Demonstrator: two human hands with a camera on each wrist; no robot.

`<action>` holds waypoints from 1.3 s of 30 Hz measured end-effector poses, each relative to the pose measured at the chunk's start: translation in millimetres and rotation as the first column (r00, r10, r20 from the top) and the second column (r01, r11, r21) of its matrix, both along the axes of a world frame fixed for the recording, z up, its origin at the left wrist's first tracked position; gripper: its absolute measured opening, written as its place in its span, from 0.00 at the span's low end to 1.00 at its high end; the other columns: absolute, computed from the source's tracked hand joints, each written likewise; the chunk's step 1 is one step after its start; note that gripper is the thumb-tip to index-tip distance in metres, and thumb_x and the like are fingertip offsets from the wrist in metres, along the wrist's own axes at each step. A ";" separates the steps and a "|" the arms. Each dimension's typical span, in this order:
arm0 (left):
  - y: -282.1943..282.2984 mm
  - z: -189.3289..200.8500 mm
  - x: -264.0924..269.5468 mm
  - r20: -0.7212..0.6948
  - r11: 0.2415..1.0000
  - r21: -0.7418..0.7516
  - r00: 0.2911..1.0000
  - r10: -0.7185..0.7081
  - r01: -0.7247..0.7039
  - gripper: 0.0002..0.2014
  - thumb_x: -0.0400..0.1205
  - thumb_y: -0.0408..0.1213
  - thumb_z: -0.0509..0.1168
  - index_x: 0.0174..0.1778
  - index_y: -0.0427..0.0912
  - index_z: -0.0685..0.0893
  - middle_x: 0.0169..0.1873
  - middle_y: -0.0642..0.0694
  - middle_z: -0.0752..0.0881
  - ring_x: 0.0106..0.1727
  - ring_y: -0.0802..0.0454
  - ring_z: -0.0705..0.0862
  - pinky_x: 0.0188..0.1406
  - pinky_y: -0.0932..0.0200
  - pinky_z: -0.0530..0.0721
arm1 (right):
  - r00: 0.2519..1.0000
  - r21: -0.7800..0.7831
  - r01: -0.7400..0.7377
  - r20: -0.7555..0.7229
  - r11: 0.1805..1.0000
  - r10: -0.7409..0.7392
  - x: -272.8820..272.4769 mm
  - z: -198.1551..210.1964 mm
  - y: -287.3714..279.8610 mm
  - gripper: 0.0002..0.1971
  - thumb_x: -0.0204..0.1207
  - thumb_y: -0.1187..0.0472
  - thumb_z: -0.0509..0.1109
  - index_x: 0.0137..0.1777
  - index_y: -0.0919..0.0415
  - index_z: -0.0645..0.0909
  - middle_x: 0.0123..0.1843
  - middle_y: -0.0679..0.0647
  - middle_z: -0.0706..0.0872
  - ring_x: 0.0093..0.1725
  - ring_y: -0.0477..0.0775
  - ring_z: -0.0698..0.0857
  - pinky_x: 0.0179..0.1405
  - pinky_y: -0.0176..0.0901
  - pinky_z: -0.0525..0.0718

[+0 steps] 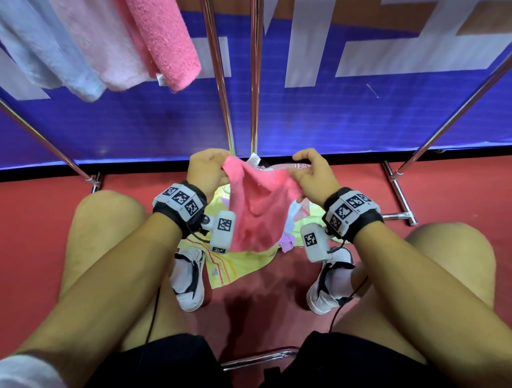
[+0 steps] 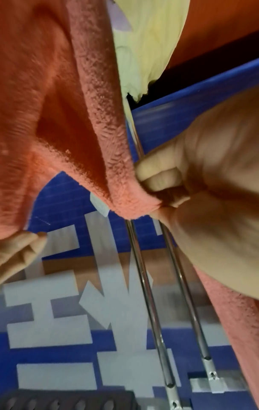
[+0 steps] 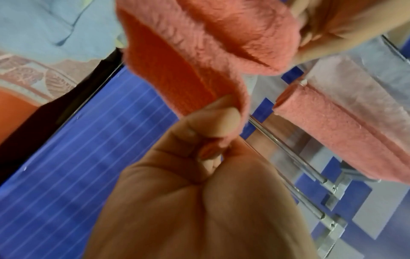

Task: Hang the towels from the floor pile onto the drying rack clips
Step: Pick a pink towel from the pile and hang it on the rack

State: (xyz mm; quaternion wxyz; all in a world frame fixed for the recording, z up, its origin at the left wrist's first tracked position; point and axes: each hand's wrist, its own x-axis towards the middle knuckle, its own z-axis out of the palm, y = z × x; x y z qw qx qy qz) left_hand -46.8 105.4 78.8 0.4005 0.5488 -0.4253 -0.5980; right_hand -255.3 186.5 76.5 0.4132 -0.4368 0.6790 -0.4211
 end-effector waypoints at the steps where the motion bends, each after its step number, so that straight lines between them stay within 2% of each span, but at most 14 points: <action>1: 2.1 0.6 -3.7 -0.012 1.000 0.003 1.000 -0.011 0.011 0.10 0.87 0.27 0.61 0.43 0.38 0.85 0.34 0.41 0.87 0.34 0.47 0.89 0.30 0.58 0.88 | 0.998 -0.020 -0.003 0.069 1.000 0.004 3.7 4.1 -0.7 0.08 0.83 0.69 0.66 0.56 0.61 0.71 0.25 0.59 0.76 0.16 0.51 0.78 0.15 0.44 0.81; 4: 10.0 5.5 -15.6 -0.073 0.998 0.001 0.996 -0.057 0.057 0.06 0.84 0.26 0.66 0.43 0.37 0.86 0.37 0.40 0.89 0.35 0.47 0.91 0.33 0.56 0.89 | 0.977 -0.053 -0.029 0.210 0.998 0.039 13.3 12.9 -4.9 0.05 0.83 0.73 0.62 0.50 0.63 0.74 0.29 0.58 0.77 0.19 0.54 0.81 0.16 0.44 0.82; 7: 16.1 10.0 -25.2 -0.113 0.988 0.000 0.981 -0.157 0.158 0.06 0.82 0.23 0.68 0.45 0.37 0.86 0.38 0.41 0.91 0.38 0.48 0.92 0.37 0.57 0.90 | 0.961 0.001 -0.024 0.274 1.000 0.022 18.4 15.3 -10.3 0.13 0.78 0.78 0.59 0.43 0.62 0.80 0.40 0.61 0.79 0.32 0.58 0.83 0.21 0.45 0.86; 9: 18.9 11.9 -30.1 -0.106 0.975 -0.006 0.969 -0.222 0.222 0.09 0.81 0.20 0.68 0.50 0.38 0.85 0.43 0.40 0.91 0.43 0.47 0.91 0.40 0.57 0.90 | 0.946 0.023 -0.010 0.325 1.000 0.002 21.0 17.7 -12.2 0.15 0.74 0.82 0.57 0.45 0.66 0.82 0.43 0.62 0.79 0.38 0.59 0.82 0.26 0.44 0.88; 12: 20.9 14.8 -34.7 -0.058 0.974 -0.066 0.973 -0.222 0.218 0.11 0.80 0.20 0.69 0.48 0.41 0.82 0.44 0.37 0.90 0.42 0.46 0.91 0.42 0.53 0.91 | 0.947 -0.012 0.014 0.322 1.000 -0.009 21.1 17.1 -15.3 0.18 0.71 0.83 0.58 0.47 0.65 0.85 0.36 0.59 0.81 0.35 0.55 0.81 0.30 0.41 0.87; 16: 18.2 15.0 -36.1 -0.034 0.975 -0.124 0.982 -0.188 0.183 0.09 0.80 0.20 0.69 0.45 0.39 0.81 0.44 0.34 0.90 0.43 0.44 0.90 0.45 0.52 0.92 | 0.934 -0.069 -0.050 0.349 0.996 0.071 18.6 15.3 -14.3 0.23 0.64 0.85 0.63 0.52 0.62 0.85 0.42 0.75 0.85 0.40 0.60 0.84 0.43 0.50 0.85; 18: 17.0 14.4 -35.6 -0.030 0.977 -0.138 0.985 -0.170 0.165 0.08 0.80 0.21 0.69 0.45 0.38 0.84 0.42 0.34 0.89 0.41 0.45 0.90 0.41 0.56 0.91 | 0.902 -0.073 -0.099 0.415 0.992 0.120 18.6 15.8 -12.9 0.26 0.68 0.91 0.62 0.60 0.68 0.82 0.47 0.67 0.88 0.42 0.54 0.91 0.47 0.43 0.89; 20: 16.8 13.8 -36.0 -0.030 0.977 -0.150 0.987 -0.159 0.153 0.06 0.79 0.21 0.69 0.47 0.35 0.86 0.42 0.32 0.89 0.41 0.44 0.90 0.40 0.58 0.90 | 0.911 -0.096 -0.112 0.388 0.989 0.140 19.6 13.3 -13.3 0.27 0.68 0.91 0.64 0.65 0.72 0.79 0.48 0.61 0.89 0.43 0.50 0.92 0.47 0.41 0.90; 23: 17.8 12.2 -37.5 -0.025 0.973 -0.153 0.984 -0.177 0.171 0.07 0.80 0.21 0.69 0.51 0.30 0.87 0.44 0.31 0.90 0.42 0.45 0.90 0.40 0.58 0.90 | 0.966 -0.148 -0.082 0.230 0.986 0.115 21.2 9.2 -14.3 0.22 0.67 0.84 0.74 0.58 0.66 0.84 0.43 0.57 0.90 0.40 0.46 0.89 0.45 0.39 0.88; 26: 19.2 10.9 -39.4 -0.003 0.967 -0.158 0.979 -0.202 0.199 0.07 0.80 0.21 0.68 0.53 0.28 0.88 0.42 0.32 0.90 0.40 0.46 0.90 0.40 0.56 0.90 | 0.993 -0.176 -0.061 0.084 0.982 0.077 20.3 7.4 -15.7 0.16 0.65 0.75 0.81 0.45 0.55 0.86 0.36 0.56 0.87 0.36 0.51 0.85 0.43 0.40 0.88; 29: 20.3 10.0 -40.1 0.004 0.956 -0.161 0.968 -0.250 0.247 0.07 0.80 0.23 0.69 0.52 0.27 0.88 0.45 0.27 0.90 0.46 0.38 0.90 0.52 0.45 0.91 | 0.997 -0.179 -0.064 0.024 0.982 0.069 19.6 9.3 -15.4 0.08 0.67 0.65 0.84 0.40 0.59 0.87 0.30 0.56 0.84 0.31 0.54 0.85 0.35 0.45 0.86; 32: 19.8 9.2 -38.6 -0.008 0.947 -0.150 0.957 -0.289 0.284 0.09 0.81 0.27 0.70 0.55 0.27 0.88 0.47 0.28 0.91 0.50 0.36 0.91 0.55 0.45 0.90 | 0.997 -0.182 -0.064 -0.057 0.981 0.054 19.5 8.3 -16.2 0.08 0.69 0.59 0.83 0.39 0.60 0.86 0.26 0.50 0.80 0.25 0.46 0.79 0.29 0.42 0.80; 35: 19.6 9.3 -37.5 -0.021 0.940 -0.157 0.951 -0.309 0.302 0.10 0.83 0.29 0.69 0.57 0.27 0.87 0.49 0.31 0.91 0.50 0.38 0.92 0.52 0.50 0.91 | 0.996 -0.185 -0.053 -0.082 0.981 0.038 20.1 6.8 -17.0 0.13 0.68 0.49 0.81 0.36 0.58 0.87 0.27 0.56 0.78 0.28 0.51 0.77 0.32 0.57 0.83; 39: 21.7 9.9 -38.0 -0.027 0.930 -0.159 0.940 -0.340 0.332 0.09 0.86 0.29 0.64 0.57 0.29 0.87 0.48 0.33 0.91 0.48 0.43 0.92 0.48 0.57 0.90 | 0.996 -0.172 -0.052 -0.078 0.984 0.039 21.6 7.3 -17.9 0.18 0.64 0.41 0.78 0.36 0.57 0.87 0.32 0.72 0.82 0.29 0.56 0.78 0.33 0.65 0.85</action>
